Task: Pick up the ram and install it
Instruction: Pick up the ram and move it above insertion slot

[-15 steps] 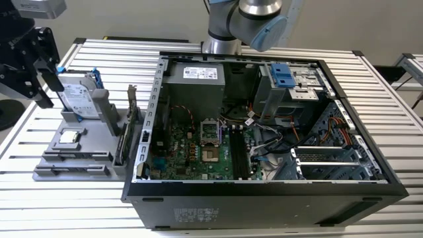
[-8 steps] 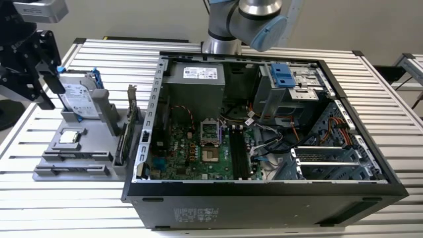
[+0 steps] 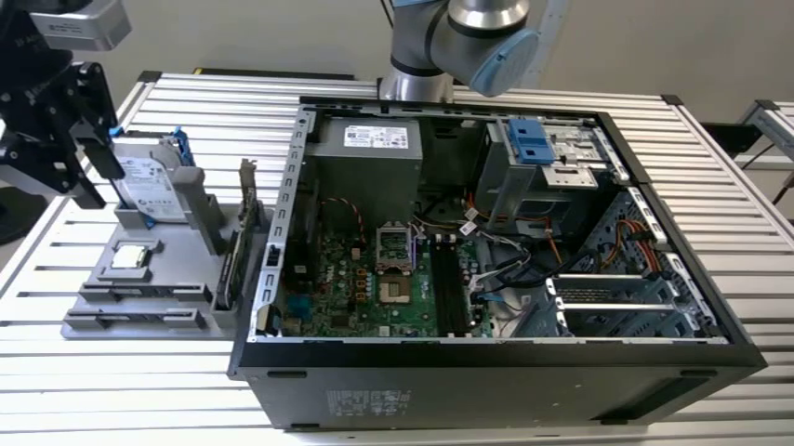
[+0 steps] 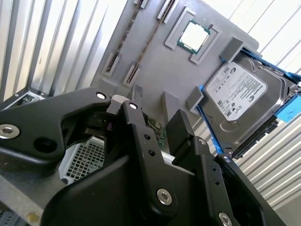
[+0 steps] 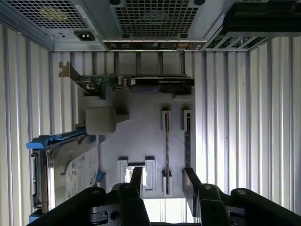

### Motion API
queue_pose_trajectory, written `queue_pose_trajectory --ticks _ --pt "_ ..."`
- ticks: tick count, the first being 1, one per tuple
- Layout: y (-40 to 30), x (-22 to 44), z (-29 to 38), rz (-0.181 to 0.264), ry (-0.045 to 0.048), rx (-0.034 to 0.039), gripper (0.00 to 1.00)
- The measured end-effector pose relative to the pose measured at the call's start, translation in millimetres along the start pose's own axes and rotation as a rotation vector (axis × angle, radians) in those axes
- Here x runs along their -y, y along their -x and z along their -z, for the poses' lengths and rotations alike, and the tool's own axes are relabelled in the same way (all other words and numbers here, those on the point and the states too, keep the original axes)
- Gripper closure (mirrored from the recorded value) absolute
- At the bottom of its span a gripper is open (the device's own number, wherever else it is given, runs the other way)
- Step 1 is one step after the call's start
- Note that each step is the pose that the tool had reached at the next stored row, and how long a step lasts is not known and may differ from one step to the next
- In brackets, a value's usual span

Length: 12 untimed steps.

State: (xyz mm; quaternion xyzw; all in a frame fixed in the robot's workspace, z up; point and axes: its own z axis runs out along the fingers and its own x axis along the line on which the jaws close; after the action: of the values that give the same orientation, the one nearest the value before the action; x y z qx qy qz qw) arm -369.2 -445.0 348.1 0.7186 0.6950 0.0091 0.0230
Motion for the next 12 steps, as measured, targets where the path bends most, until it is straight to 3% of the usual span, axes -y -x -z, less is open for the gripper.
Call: queue_pose_trajectory --ticks 12 --pt "-0.1 0.3 -5.6 0.000 0.0000 0.0000 0.00"
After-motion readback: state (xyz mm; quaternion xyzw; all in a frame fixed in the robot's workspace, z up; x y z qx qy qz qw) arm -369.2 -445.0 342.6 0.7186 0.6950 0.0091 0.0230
